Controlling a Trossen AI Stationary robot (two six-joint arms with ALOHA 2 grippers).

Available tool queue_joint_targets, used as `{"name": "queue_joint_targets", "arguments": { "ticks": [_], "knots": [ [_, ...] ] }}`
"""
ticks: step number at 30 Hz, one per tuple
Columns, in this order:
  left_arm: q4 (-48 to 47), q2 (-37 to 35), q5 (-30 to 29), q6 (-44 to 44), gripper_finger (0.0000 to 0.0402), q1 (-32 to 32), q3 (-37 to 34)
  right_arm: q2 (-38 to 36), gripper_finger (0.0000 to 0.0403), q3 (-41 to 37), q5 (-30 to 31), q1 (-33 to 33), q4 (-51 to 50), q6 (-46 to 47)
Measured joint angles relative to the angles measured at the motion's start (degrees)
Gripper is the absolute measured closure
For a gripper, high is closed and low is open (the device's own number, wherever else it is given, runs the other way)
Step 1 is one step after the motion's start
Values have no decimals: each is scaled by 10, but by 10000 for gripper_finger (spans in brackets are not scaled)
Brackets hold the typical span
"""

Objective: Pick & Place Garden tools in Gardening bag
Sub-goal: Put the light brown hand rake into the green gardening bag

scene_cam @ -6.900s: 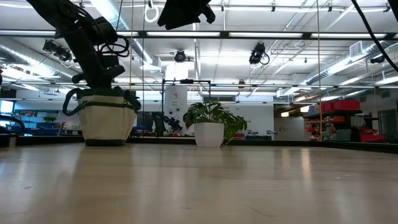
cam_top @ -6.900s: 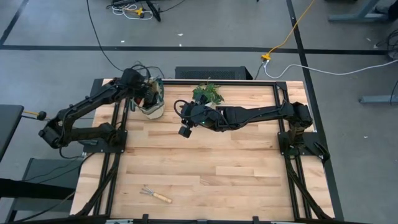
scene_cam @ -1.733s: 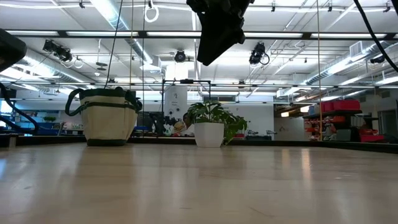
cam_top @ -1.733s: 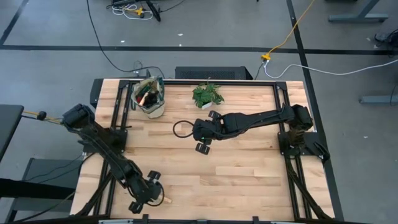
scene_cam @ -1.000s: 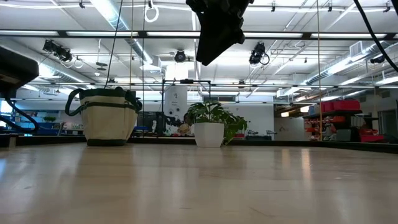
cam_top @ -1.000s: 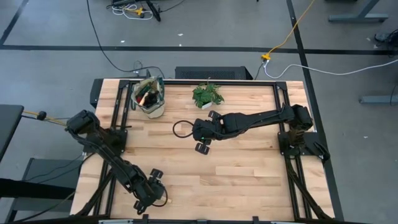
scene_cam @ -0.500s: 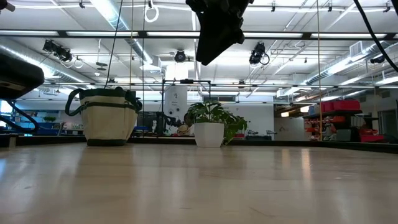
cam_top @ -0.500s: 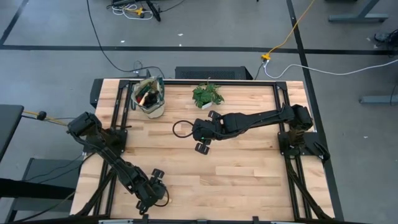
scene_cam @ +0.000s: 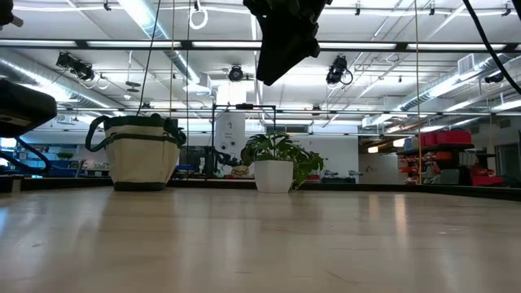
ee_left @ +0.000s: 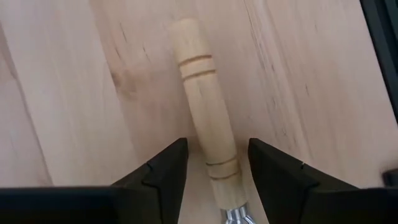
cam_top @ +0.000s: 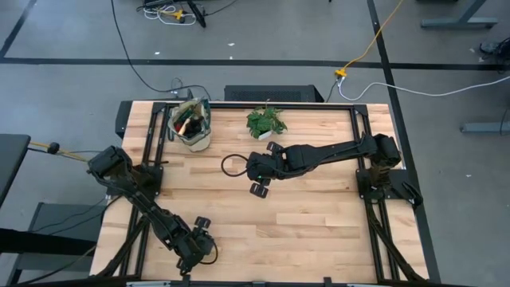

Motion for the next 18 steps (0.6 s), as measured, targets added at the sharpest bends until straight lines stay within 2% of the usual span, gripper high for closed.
{"name": "queue_joint_targets", "arguments": {
  "ticks": [4, 8, 15, 18],
  "knots": [
    [2, -4, -9, 0, 254, -1, 0, 0, 271, 0, 0, 0, 0, 0],
    [-5, -4, -10, -1, 326, 0, 8, 0, 271, 0, 0, 0, 0, 0],
    [-69, -1, -29, 0, 330, -1, 45, 0, 271, 0, -1, 0, 0, 2],
    [-128, -1, -65, -2, 330, -8, 73, 0, 271, 0, -1, 0, 0, 2]
  ]
}}
